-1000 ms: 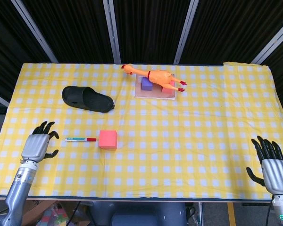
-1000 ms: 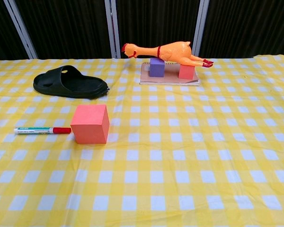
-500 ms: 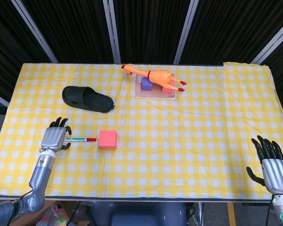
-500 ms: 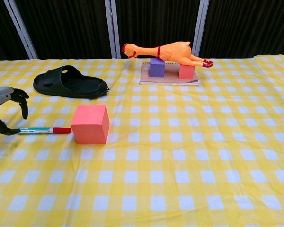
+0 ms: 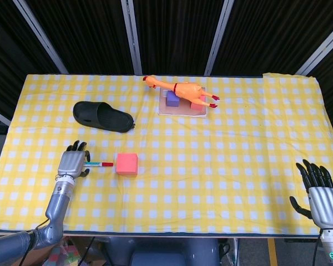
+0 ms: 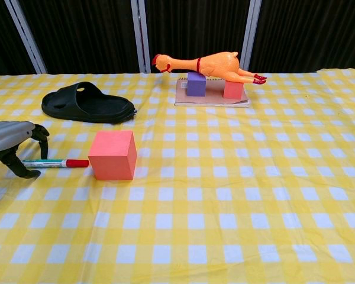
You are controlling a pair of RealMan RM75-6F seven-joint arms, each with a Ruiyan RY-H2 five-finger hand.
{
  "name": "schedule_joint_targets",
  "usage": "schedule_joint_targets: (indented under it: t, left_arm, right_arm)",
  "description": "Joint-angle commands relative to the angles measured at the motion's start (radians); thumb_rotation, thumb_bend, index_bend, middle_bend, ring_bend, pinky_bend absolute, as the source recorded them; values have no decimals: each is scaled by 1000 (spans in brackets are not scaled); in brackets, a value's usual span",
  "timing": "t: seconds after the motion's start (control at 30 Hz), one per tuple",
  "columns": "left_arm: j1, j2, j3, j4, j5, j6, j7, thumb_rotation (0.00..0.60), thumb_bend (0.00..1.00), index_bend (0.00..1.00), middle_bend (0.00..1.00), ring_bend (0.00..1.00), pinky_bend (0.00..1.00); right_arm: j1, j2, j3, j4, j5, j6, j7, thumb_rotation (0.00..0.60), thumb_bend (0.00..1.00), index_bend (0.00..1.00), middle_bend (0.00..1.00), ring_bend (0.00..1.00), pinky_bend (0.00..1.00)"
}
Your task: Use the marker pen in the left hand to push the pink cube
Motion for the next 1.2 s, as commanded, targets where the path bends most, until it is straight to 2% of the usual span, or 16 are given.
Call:
schedule_joint_targets:
  t: [0.03, 0.13, 0.2, 0.37, 0.53, 1.2]
  left_arm:
    - [-1, -3, 2, 2, 3, 5, -7, 600, 414, 509, 110, 12, 145]
    - [3, 1, 4, -6, 18, 19, -26, 600, 494, 548, 122, 15, 145]
    - [7, 8, 6, -15, 26, 27, -34, 600, 511, 557, 126, 15, 145]
    - [19, 36, 19, -47, 41, 44, -45, 600, 513, 567, 128, 15, 145]
    - [24, 32, 12, -71, 7, 56, -40, 600, 513, 564, 130, 15, 145]
    - [-93, -129, -58, -84, -65, 73, 53, 600, 525, 555, 138, 15, 144]
  right_arm:
    - [0, 0, 0, 1, 0, 0, 3, 600, 377, 0, 0, 0, 0]
    - [0, 1, 0, 2, -1, 1, 6, 600, 377, 0, 0, 0, 0]
    - [0, 1, 0, 2, -1, 2, 6, 600, 378, 0, 0, 0, 0]
    - [-1, 0, 0, 0, -3, 3, 4, 600, 378, 0, 0, 0, 0]
    - [-1, -2, -1, 0, -4, 5, -2, 600, 378, 0, 0, 0, 0]
    - [-2, 1, 0, -4, 3, 2, 2, 600, 378, 0, 0, 0, 0]
